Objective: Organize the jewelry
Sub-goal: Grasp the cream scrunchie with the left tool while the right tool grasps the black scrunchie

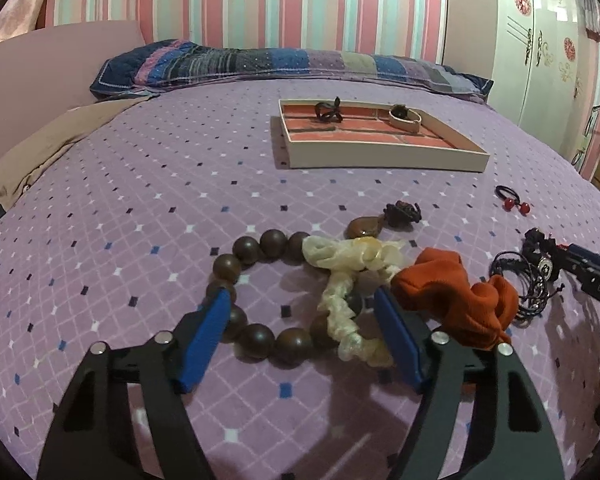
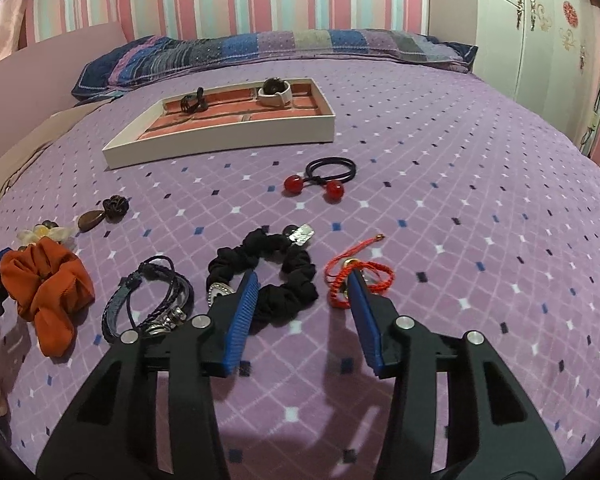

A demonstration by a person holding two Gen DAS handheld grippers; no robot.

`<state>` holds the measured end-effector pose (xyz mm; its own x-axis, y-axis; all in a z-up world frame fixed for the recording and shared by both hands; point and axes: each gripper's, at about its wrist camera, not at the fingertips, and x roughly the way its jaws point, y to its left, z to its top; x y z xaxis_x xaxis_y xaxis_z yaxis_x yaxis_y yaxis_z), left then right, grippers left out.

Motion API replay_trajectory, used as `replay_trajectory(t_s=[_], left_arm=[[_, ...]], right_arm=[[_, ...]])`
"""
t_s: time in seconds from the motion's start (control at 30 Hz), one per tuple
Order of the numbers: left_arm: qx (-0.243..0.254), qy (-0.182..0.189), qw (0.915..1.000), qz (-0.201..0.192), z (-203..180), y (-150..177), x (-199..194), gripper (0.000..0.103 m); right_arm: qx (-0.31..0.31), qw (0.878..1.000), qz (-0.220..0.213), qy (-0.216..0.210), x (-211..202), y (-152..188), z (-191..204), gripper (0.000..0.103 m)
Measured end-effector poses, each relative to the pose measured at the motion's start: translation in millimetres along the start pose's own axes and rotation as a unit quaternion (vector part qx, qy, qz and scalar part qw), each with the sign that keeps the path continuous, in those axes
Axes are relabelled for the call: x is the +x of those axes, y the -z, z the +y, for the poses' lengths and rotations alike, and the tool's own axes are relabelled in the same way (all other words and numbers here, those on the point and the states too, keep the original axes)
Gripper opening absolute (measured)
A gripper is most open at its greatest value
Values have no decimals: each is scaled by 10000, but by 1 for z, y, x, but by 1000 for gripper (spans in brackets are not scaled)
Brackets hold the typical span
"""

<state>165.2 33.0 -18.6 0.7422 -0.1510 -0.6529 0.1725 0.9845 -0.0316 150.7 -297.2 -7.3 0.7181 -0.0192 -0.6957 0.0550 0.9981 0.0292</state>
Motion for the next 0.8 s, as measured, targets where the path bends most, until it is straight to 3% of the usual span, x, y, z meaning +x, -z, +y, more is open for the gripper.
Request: replay_trajectory(t_s=[0.23,0.33,0.53,0.8], left_arm=[[56,316,9993,169,-6,-2,9,33],[158,358,9991,155,-12,-2,9,23],[87,418,9991,83,-12,-3,6,14],[-138,537,9984,-102,-4,-7,-7,11]], right_arm=[[-55,9999,94,-112,9,0,4,37],[-32,9998,115,-178,10,0,3,30],[-80,9996,120,-250,11,0,5,21],[-63,9994,-31,-342,4,-1,3,13]])
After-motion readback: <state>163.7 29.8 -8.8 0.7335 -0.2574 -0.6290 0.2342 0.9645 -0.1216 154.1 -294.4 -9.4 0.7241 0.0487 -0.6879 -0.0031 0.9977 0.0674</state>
